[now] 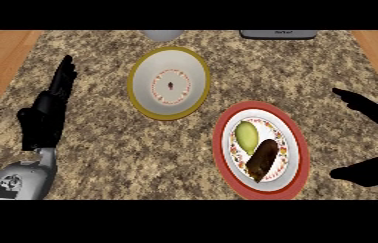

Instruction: Pick the sweet potato from the plate and place it in the bowl

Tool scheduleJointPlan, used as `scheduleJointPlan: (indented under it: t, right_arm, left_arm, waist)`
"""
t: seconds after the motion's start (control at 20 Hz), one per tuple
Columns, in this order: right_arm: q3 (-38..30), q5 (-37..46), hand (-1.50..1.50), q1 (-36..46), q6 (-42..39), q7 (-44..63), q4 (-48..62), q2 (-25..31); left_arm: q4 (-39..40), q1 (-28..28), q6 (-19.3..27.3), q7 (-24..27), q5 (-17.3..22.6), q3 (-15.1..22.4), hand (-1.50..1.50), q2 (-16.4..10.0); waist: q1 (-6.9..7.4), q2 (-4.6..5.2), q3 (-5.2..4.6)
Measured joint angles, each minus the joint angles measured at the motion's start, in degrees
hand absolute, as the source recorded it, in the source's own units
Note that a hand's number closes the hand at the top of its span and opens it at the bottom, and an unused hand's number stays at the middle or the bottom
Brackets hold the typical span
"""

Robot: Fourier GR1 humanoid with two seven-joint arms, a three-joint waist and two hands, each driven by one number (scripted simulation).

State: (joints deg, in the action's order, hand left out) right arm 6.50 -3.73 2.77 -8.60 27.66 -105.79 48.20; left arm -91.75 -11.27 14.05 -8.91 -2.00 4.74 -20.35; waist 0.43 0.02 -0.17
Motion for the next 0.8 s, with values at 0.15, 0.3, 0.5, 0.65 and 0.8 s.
scheduleJointPlan:
  t: [0.15, 0.3, 0.5, 0.65, 0.8]
  right_arm:
    - [4.37, 0.49, -1.50, 4.60, -3.94, 7.72, 0.01, 0.84]
    - [8.56, -0.22, -1.50, 10.60, -8.38, 14.29, 1.89, -0.41]
    - [12.86, -1.60, -1.50, 17.67, -12.86, 21.39, 5.22, -5.18]
    - [15.62, -1.47, -1.50, 21.18, -15.07, 23.23, 9.48, -9.49]
    - [17.14, -0.95, -1.50, 22.45, -16.57, 23.59, 12.22, -12.42]
  left_arm:
    - [-0.61, 0.39, -0.24, 0.25, -0.12, 0.31, 0.00, 0.39]
    - [0.51, -2.14, -0.45, -1.08, -0.57, 0.34, 0.00, 0.68]
    - [1.93, -2.85, -0.68, -0.58, -0.76, -0.41, 0.00, 1.26]
    - [2.36, -2.35, -0.94, -0.07, -1.05, -0.80, 0.00, 1.56]
    - [1.38, -1.55, -1.12, -0.54, -1.72, -1.05, 0.00, 1.78]
  waist:
    - [0.95, 0.14, 0.01]
    - [1.19, 0.29, 0.05]
    - [0.97, 0.25, 0.08]
    - [0.81, 0.20, 0.12]
    - [0.48, 0.10, 0.13]
